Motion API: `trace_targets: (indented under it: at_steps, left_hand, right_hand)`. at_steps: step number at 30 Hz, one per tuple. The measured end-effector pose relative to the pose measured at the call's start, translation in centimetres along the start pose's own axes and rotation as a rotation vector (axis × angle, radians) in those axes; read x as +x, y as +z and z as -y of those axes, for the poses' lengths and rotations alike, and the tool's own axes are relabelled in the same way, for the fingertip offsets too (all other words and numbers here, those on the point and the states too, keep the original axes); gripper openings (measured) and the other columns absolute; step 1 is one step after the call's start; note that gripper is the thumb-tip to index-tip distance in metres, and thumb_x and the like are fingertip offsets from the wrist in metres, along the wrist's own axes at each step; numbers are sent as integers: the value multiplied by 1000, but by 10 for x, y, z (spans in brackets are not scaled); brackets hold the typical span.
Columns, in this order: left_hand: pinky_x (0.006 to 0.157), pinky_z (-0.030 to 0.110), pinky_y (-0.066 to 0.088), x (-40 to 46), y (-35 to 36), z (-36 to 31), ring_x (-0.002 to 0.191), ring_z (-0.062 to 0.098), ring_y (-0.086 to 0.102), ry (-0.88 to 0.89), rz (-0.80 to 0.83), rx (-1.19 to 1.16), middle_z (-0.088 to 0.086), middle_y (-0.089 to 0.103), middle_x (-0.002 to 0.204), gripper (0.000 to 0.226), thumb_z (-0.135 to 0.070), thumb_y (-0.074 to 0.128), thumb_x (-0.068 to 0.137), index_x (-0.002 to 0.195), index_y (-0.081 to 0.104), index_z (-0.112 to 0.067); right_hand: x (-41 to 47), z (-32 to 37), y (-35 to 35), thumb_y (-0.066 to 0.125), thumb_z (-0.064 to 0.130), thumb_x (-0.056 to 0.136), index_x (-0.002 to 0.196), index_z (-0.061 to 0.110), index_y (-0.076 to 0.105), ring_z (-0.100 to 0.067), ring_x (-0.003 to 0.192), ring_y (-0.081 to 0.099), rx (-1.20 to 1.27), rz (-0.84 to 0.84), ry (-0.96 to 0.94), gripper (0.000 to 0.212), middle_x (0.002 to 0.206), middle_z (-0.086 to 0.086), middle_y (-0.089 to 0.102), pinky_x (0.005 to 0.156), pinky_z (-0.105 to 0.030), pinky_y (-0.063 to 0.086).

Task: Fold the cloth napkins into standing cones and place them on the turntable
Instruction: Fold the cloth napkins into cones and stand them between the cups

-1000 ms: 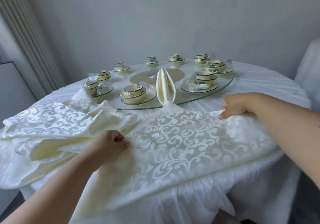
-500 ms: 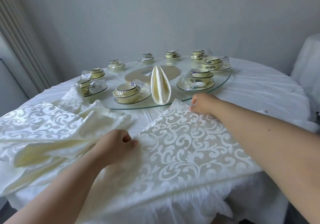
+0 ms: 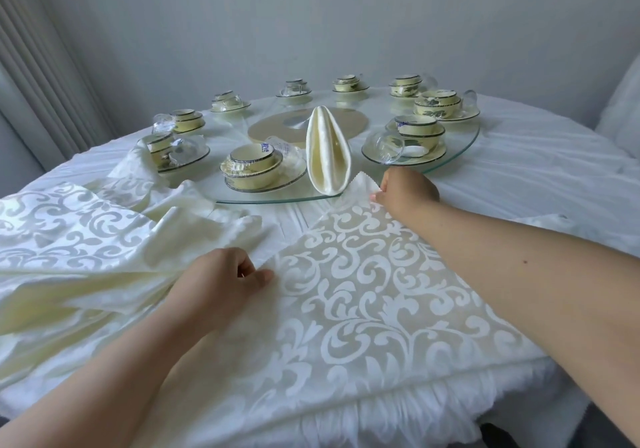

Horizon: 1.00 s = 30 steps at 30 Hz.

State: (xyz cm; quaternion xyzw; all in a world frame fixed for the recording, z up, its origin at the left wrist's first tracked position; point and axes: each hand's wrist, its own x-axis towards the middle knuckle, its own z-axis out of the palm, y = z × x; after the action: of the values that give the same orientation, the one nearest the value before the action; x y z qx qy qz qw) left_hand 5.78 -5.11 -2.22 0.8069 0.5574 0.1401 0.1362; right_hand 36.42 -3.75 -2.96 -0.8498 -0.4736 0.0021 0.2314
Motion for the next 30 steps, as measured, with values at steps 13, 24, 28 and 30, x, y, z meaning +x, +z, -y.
trace_targets:
  at_steps: [13, 24, 28, 30]
  left_hand:
    - [50, 23, 39, 10, -5, 3, 55, 14, 56, 18, 128, -2, -4, 61, 64, 30, -47, 68, 82, 68, 62, -21]
    - [51, 25, 32, 26, -14, -1, 54, 12, 44, 89, 173, 135, -3, 51, 61, 35, -43, 59, 91, 66, 53, -19]
    - [51, 25, 32, 23, -10, 1, 56, 12, 46, 98, 128, 178, -3, 53, 63, 35, -45, 57, 91, 68, 54, -19]
    - [50, 25, 32, 21, -9, 2, 56, 11, 46, 97, 105, 206, -3, 53, 64, 36, -47, 56, 91, 69, 54, -18]
  right_hand:
    - [-3, -5, -51, 63, 58, 82, 111, 6, 64, -24, 88, 56, -327, 551, 126, 59, 103, -7, 62, 77, -28, 43]
    - [0, -14, -42, 68, 42, 86, 120, 3, 63, -23, 88, 60, -80, 353, 139, 52, 116, -13, 67, 77, -25, 44]
    - [0, -18, -31, 69, 47, 83, 76, 12, 59, -24, 74, 54, -23, 268, 142, 37, 69, -4, 58, 68, -23, 40]
    - [-1, -18, -26, 66, 48, 85, 72, 13, 55, -25, 73, 56, -26, 231, 116, 39, 65, -2, 55, 67, -25, 41]
